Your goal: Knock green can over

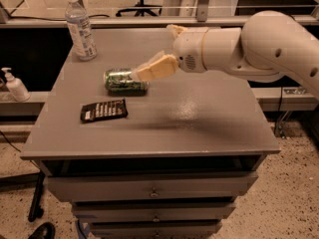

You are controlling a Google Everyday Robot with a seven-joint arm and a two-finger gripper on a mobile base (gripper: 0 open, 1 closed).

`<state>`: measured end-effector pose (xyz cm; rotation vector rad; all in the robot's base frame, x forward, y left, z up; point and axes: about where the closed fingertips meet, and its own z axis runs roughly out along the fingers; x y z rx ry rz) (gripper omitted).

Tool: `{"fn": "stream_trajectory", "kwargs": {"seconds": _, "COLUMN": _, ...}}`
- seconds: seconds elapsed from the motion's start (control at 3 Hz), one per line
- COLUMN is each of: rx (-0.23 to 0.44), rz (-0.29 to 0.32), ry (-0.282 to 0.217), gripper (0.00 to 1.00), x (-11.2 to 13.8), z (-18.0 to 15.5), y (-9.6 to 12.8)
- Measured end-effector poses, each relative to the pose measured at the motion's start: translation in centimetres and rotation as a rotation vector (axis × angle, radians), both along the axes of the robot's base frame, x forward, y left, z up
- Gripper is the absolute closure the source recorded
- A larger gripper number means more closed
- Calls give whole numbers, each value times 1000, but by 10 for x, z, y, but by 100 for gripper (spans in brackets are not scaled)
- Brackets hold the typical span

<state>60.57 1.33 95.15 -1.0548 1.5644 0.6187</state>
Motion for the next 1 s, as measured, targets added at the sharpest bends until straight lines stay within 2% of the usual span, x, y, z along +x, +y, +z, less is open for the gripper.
{"fn": "stream_trajectory", "kwargs": {"seconds": 0.33, "rx": -93, "rz": -4, "ry": -51, "gripper": 0, "x": 7, "z": 16, "y": -49}}
{"fn": "stream_trajectory", "kwargs": {"seconds": 0.67, "rx": -223, "rz": -39, "ry": -82, "gripper": 0, "x": 24, "z": 32, "y": -132}}
{"fn": "stream_trajectory", "kwargs": {"seconds": 1.0, "rx": -246, "rz": -50, "ry": -108, "gripper": 0, "x": 20, "z": 58, "y": -158}}
